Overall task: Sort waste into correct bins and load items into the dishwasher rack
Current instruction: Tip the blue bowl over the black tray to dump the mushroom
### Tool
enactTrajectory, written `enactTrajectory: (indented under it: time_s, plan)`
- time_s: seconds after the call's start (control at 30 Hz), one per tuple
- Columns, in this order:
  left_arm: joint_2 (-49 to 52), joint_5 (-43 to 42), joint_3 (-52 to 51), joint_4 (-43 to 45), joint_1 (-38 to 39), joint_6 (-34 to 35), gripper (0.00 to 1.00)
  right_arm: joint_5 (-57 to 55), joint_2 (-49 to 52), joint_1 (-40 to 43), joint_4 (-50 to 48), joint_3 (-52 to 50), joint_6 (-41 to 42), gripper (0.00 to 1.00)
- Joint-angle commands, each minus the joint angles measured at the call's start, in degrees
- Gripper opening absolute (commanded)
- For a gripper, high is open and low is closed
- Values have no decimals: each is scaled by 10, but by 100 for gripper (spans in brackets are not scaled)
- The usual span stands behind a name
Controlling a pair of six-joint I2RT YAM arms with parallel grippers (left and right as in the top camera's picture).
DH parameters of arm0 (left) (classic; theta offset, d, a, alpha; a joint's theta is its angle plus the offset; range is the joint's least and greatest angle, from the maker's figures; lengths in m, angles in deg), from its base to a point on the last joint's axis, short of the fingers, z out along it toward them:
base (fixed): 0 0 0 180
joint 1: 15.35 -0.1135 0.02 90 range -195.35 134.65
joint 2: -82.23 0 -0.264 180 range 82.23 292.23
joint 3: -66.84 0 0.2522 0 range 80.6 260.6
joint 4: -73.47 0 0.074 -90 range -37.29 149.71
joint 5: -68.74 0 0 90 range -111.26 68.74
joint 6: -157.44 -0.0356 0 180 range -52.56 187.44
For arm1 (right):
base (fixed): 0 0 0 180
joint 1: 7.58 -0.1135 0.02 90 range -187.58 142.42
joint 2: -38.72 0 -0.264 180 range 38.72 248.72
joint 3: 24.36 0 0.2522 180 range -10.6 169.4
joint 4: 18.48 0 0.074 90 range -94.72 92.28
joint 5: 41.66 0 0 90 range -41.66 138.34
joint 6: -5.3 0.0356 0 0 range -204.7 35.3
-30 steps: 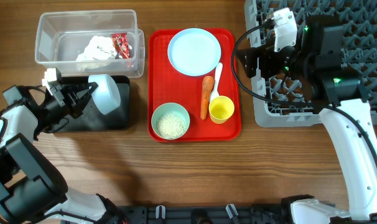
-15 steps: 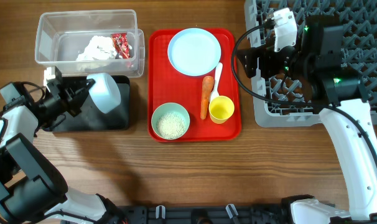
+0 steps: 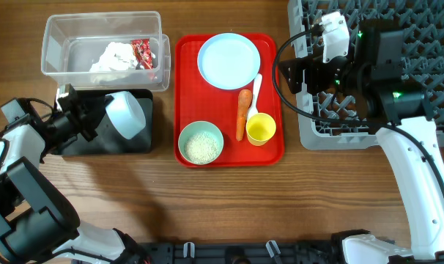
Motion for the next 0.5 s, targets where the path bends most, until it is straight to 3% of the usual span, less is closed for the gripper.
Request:
enactTrajectory:
  time_s: [0.0,0.23,0.47]
  plan:
    - [3,-5,-2,-10,-3,127,4,2,6,2,2,13,3,100]
    - [3,3,-2,-4,-3,184,4,2,6,2,2,13,4,100]
    - [3,135,-2,27,-3,151,4,3,6,2,2,13,4,100]
